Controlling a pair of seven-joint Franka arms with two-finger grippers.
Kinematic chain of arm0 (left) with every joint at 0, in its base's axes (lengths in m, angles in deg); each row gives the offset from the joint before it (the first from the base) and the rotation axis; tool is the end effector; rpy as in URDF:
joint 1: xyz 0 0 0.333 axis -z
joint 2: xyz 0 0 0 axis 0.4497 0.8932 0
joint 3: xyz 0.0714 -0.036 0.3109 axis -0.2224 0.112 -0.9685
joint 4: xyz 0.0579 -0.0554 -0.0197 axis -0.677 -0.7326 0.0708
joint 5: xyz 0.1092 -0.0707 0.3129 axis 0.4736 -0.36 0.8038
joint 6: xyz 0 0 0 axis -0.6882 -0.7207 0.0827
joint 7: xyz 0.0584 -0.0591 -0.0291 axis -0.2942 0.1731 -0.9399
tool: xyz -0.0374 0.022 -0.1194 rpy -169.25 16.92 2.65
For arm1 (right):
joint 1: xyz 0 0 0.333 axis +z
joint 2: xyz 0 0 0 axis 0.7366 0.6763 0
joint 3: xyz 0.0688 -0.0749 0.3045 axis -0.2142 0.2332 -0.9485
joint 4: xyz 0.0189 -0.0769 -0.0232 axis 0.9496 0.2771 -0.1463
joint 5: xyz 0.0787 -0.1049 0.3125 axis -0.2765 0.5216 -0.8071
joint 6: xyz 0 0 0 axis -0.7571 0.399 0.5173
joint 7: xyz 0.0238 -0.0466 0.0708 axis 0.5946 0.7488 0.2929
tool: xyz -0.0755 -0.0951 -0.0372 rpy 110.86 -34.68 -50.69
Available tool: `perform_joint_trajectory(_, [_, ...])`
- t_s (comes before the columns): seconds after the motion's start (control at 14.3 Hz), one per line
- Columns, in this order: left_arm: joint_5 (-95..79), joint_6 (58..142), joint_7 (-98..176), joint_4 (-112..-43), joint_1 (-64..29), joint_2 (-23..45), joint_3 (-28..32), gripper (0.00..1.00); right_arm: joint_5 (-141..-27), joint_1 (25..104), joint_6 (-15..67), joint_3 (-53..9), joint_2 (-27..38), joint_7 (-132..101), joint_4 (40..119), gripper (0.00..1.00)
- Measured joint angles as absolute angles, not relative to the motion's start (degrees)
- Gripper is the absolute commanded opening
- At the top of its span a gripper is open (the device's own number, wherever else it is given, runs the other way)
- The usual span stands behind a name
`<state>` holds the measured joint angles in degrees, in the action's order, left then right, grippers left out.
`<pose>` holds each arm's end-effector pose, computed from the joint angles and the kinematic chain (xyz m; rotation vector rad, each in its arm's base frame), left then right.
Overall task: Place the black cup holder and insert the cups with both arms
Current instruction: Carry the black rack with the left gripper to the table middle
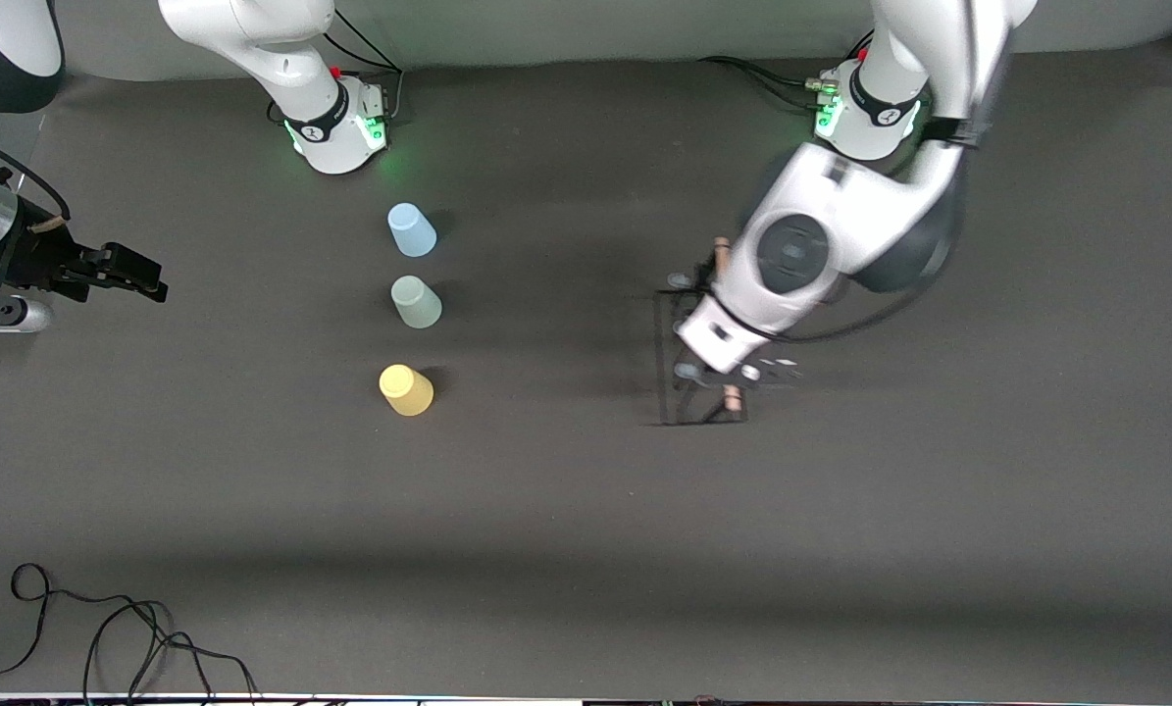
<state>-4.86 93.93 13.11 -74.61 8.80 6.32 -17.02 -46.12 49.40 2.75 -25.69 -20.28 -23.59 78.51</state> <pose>0.4793 -0.3477 0.3872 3.1235 -0.0035 -0.2405 0.4879 -0.0006 0.5750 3.1264 -0.0730 -0.0912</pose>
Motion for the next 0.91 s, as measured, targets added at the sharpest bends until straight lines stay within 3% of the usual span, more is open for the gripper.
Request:
perform_joint_trajectory(0.42, [-4.9, 99.7, 0.7, -74.6, 19.1, 9.0, -17.1, 0.0, -46.1, 49.4, 2.6, -25.7, -20.3, -23.6, 78.5, 1.0])
perform_joint_trajectory(0.77, [-4.9, 101.1, -1.0, -74.6, 20.5, 10.3, -17.2, 0.0, -46.1, 49.4, 2.6, -25.7, -20.3, -23.6, 78.5, 1.0])
perform_joint_trajectory(0.91, [-4.9, 101.1, -1.0, -74.6, 20.8, 10.3, -17.3, 0.45, -46.1, 49.4, 2.6, -25.7, -20.3, -23.6, 78.5, 1.0])
